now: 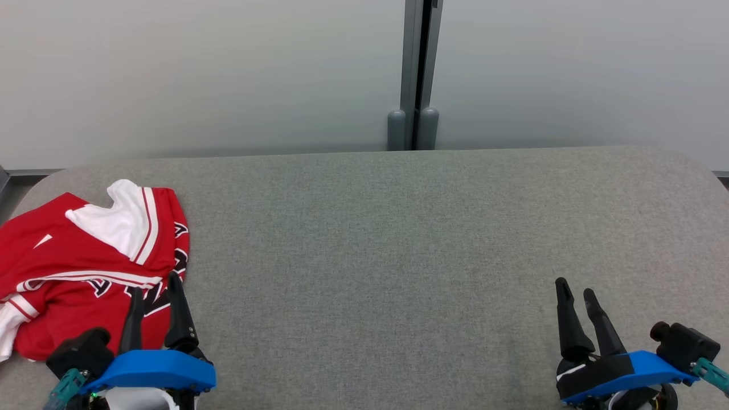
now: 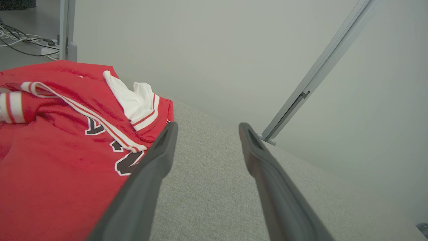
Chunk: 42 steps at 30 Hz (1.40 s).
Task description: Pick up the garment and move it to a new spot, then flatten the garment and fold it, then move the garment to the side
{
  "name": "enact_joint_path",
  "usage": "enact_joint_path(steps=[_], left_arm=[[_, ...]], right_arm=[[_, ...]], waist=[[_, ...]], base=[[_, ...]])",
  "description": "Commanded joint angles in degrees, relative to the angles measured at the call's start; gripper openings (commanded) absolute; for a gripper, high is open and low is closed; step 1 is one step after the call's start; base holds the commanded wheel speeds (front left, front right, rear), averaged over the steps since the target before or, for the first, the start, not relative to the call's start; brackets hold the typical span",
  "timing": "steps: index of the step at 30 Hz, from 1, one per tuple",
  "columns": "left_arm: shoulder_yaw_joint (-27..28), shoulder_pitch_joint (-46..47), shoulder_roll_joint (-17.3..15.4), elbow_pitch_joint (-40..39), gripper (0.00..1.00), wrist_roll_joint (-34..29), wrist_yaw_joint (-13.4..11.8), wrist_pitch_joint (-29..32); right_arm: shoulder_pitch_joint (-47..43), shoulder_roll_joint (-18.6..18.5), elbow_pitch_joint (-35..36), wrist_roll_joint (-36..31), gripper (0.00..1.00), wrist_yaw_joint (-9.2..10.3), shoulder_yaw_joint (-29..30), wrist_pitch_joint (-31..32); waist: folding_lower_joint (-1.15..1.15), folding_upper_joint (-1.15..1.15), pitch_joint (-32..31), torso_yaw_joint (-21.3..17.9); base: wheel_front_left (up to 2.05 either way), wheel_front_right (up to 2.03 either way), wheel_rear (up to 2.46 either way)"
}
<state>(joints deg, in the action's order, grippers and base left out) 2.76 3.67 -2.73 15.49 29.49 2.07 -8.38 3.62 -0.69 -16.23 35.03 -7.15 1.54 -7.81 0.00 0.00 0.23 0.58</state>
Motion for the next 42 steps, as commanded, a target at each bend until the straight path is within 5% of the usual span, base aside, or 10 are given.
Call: enact_joint_path(steps=[1,42], left_arm=[[-0.39,1.31,-0.38,-0.11,1.0,-2.1,0.29,-0.67],[-0.38,2.2,-0.91,6.79,1.0,-20.95,0.02,-5.63]], right_arm=[[0.44,-0.56,0.17,-1.77,1.0,-0.42,-0.32,-0.72],[0.87,-0.77,-3.95,-21.7,1.0,-0.39,-2.74,-6.12]], waist=[[0.0,0.0,0.0,0.02],[0.0,0.0,-0.53,0.91]], base=[[0.0,0.0,0.0],[0.0,0.0,0.0]])
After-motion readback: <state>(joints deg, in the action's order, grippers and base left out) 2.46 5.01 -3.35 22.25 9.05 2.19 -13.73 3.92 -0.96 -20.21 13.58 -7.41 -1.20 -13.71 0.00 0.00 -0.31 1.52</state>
